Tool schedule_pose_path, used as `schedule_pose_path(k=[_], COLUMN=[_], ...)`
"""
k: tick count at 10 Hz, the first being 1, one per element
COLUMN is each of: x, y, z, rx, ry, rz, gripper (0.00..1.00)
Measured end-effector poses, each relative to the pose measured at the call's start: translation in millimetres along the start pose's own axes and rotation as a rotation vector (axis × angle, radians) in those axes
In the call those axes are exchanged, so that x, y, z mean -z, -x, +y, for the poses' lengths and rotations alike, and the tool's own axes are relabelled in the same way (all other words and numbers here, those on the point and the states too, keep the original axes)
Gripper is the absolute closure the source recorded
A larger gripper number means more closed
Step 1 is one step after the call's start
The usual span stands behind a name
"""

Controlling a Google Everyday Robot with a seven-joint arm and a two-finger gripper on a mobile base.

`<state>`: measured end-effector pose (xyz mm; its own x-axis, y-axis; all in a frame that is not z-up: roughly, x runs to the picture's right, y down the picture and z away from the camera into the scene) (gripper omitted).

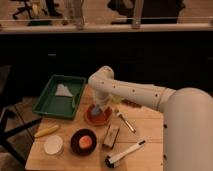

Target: Place sponge in red bowl

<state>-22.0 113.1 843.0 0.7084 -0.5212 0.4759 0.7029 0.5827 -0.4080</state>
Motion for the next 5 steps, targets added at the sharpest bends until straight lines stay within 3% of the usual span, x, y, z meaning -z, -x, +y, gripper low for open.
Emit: schedule_pose_path(k=[5], x=[-1.5], y=[-1.3], z=[1.9], rx=[-0.009], ry=[-0.012], rz=[-0.029], gripper=[1.00])
